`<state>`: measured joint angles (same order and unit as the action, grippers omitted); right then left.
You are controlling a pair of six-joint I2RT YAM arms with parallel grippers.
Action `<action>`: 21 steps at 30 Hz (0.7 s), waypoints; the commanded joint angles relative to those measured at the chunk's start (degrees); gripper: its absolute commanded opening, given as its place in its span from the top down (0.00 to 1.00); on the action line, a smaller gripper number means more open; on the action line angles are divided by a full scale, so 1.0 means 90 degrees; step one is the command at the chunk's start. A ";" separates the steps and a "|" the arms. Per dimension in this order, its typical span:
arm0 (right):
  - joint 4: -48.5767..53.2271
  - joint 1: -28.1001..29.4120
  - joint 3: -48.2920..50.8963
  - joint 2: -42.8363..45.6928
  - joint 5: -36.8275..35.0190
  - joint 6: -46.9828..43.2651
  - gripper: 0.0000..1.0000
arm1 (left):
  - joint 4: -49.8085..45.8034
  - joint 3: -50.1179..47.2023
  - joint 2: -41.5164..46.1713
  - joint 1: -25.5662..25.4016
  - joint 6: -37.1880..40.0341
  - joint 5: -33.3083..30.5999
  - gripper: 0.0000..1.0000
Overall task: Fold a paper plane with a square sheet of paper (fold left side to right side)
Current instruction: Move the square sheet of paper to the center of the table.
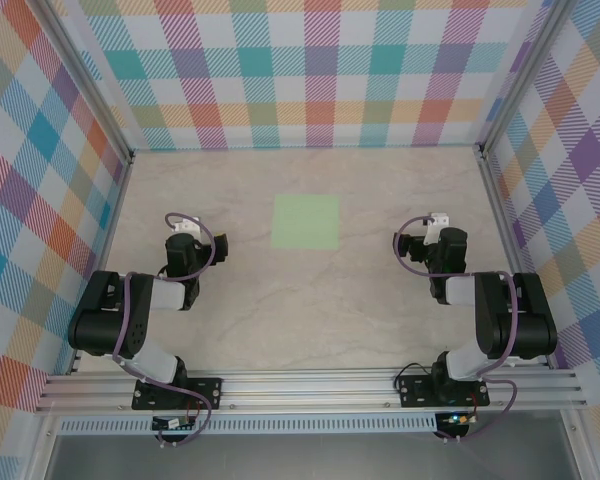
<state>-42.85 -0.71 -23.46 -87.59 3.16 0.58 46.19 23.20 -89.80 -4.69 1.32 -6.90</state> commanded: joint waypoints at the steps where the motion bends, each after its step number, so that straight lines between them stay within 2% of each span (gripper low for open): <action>1: -0.0258 0.0001 -0.0088 0.0016 0.0147 -0.0001 0.00 | -0.0023 0.0108 0.0014 0.0058 0.0009 0.0071 0.00; 5: -0.0266 0.0000 -0.0074 0.0025 0.0141 0.0006 0.00 | 0.0008 0.0084 0.0048 0.0056 -0.0008 -0.0037 0.00; 6: -0.0204 0.0001 -0.0100 0.0059 -0.0095 0.0083 0.00 | -0.0133 0.0127 0.0142 0.0051 -0.0121 -0.0230 0.00; 8: 0.0268 -0.0009 -0.0222 0.0357 -0.0509 0.0294 0.00 | -0.0900 0.0373 0.0583 0.0051 -0.0190 -0.0440 0.00; 11: 0.1701 -0.0009 -0.0599 0.1066 -0.0507 0.0424 0.00 | -0.2236 0.0844 0.1306 -0.0013 -0.0211 -0.0443 0.00; 14: 0.2874 0.0015 -0.0882 0.1757 -0.0304 0.0688 0.00 | -0.3359 0.1501 0.1713 -0.0231 -0.0552 -0.0155 0.00; 17: 0.3858 0.0109 -0.1086 0.2368 -0.0147 0.1029 0.00 | -0.4610 0.2527 0.1405 -0.0549 -0.1055 0.0293 0.00; 21: 0.5099 0.0443 -0.1281 0.3086 -0.0165 0.1518 0.00 | -0.5951 0.4059 0.0222 -0.1427 -0.0952 0.0383 0.00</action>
<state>-9.87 1.52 -33.58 -62.30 0.67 9.74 7.27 54.22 -82.08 -12.86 -5.74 -6.07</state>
